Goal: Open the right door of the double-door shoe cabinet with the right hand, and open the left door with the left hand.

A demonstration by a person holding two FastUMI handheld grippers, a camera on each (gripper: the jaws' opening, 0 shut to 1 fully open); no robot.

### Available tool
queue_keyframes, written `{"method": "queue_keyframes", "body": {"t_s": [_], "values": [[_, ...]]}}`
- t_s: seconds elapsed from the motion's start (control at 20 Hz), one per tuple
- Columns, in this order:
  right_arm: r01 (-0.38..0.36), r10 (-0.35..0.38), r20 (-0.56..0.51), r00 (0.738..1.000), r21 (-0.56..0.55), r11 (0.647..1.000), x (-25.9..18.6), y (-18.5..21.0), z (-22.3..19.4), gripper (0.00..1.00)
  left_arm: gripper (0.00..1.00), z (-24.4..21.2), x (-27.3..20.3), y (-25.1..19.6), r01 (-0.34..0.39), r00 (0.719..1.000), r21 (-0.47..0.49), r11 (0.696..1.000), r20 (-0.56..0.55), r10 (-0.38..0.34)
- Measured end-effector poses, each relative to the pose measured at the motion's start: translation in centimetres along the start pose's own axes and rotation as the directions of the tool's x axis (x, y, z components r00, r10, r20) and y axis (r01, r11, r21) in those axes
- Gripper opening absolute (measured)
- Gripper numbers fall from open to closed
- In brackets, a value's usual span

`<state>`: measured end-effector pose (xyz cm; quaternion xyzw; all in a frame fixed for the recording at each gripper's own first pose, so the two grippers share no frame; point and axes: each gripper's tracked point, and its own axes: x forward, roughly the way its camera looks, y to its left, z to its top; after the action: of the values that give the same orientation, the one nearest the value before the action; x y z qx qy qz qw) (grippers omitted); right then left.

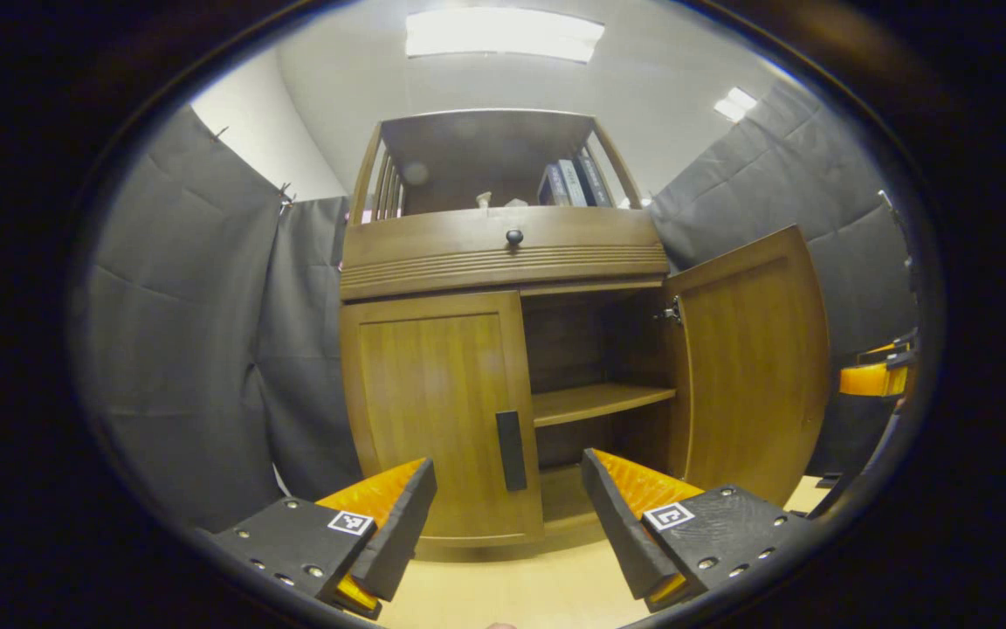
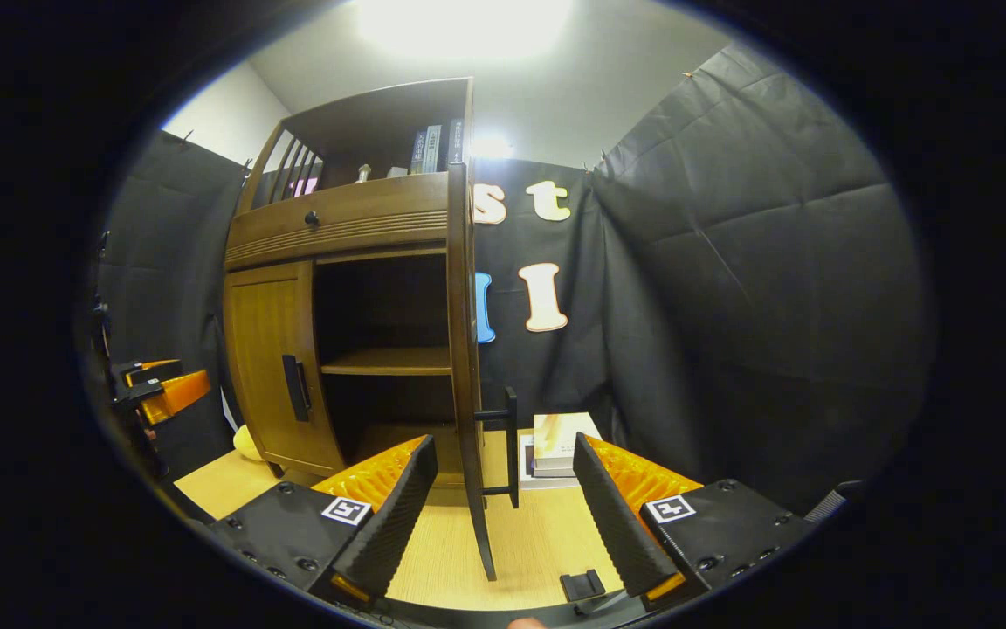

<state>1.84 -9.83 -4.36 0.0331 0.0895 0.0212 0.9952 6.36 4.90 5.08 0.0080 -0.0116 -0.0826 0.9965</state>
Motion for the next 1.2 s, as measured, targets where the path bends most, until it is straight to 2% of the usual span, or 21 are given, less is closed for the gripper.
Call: {"method": "queue_keyframes", "body": {"t_s": [0.1, 0.15, 0.4, 0.45, 0.5, 0.6, 0.7, 0.75, 0.8, 0.9, 1.0, 1.05, 1.1, 1.2], "values": [[0.01, -0.01, 0.0, 1.0, -0.008, 1.0, -0.8, 0.1, -0.1, 0.94, 0.92, -0.3, 1.1, 0.1, -0.004, 1.0, 0.011, 1.0, 0.001, 0.004], [0.015, -0.015, 0.001, 1.0, -0.012, 1.0, -1.2, 0.1, -0.1, 0.94, 1.0, -0.4, 2.1, 0.1, -0.006, 1.0, 0.016, 1.0, 0.001, 0.006], [0.053, -0.053, -0.003, 0.999, -0.006, 0.999, -3.0, -0.5, -0.1, 0.94, 1.0, -2.0, 6.3, -0.5, 0.012, 1.0, 0.003, 1.0, -0.003, -0.012], [0.063, -0.063, 0.001, 0.998, -0.007, 0.998, -3.4, -0.7, 0.0, 0.98, 1.0, -2.2, 7.0, -0.6, 0.016, 1.0, -0.007, 1.0, -0.002, -0.016], [0.072, -0.072, 0.001, 0.997, -0.009, 0.997, -3.7, -0.8, 0.1, 0.94, 1.0, -2.6, 7.8, -0.7, 0.02, 1.0, -0.017, 1.0, -0.005, -0.02], [0.088, -0.088, -0.001, 0.996, -0.015, 0.996, -4.4, -1.0, 0.0, 0.94, 1.0, -3.2, 9.4, -1.1, 0.028, 1.0, -0.027, 0.999, -0.011, -0.028], [0.104, -0.104, -0.007, 0.995, -0.011, 0.995, -4.8, -1.2, 0.0, 0.94, 0.96, -3.6, 10.7, -0.9, 0.026, 1.0, -0.02, 0.999, -0.009, -0.026], [0.111, -0.111, -0.01, 0.994, -0.005, 0.994, -5.0, -1.3, -0.1, 0.94, 1.0, -3.8, 11.5, -0.8, 0.025, 1.0, -0.018, 1.0, -0.006, -0.025], [0.121, -0.121, -0.012, 0.993, -0.003, 0.993, -5.3, -1.4, -0.1, 0.94, 0.96, -4.0, 12.2, -0.7, 0.023, 1.0, -0.02, 1.0, -0.008, -0.023], [0.137, -0.137, -0.013, 0.991, -0.004, 0.991, -5.7, -1.8, -0.1, 0.94, 1.0, -4.5, 13.6, -0.6, 0.023, 1.0, -0.036, 0.999, -0.014, -0.023], [0.149, -0.149, -0.022, 0.989, -0.007, 0.989, -5.8, -2.0, -0.4, 0.94, 1.0, -4.8, 15.2, -0.6, 0.017, 1.0, -0.044, 0.999, -0.017, -0.018], [0.153, -0.153, -0.022, 0.988, -0.007, 0.988, -5.9, -2.0, -0.4, 0.94, 0.96, -4.9, 16.0, -0.5, 0.014, 1.0, -0.049, 0.999, -0.017, -0.014], [0.155, -0.155, -0.024, 0.988, -0.007, 0.988, -6.0, -2.1, -0.4, 0.94, 1.0, -5.3, 16.5, -0.4, 0.011, 1.0, -0.054, 0.998, -0.025, -0.013], [0.156, -0.156, -0.027, 0.987, -0.006, 0.988, -5.9, -2.0, -0.4, 0.94, 1.0, -6.2, 17.7, 0.0, -0.002, 0.999, -0.072, 0.997, -0.043, -0.001]]}}
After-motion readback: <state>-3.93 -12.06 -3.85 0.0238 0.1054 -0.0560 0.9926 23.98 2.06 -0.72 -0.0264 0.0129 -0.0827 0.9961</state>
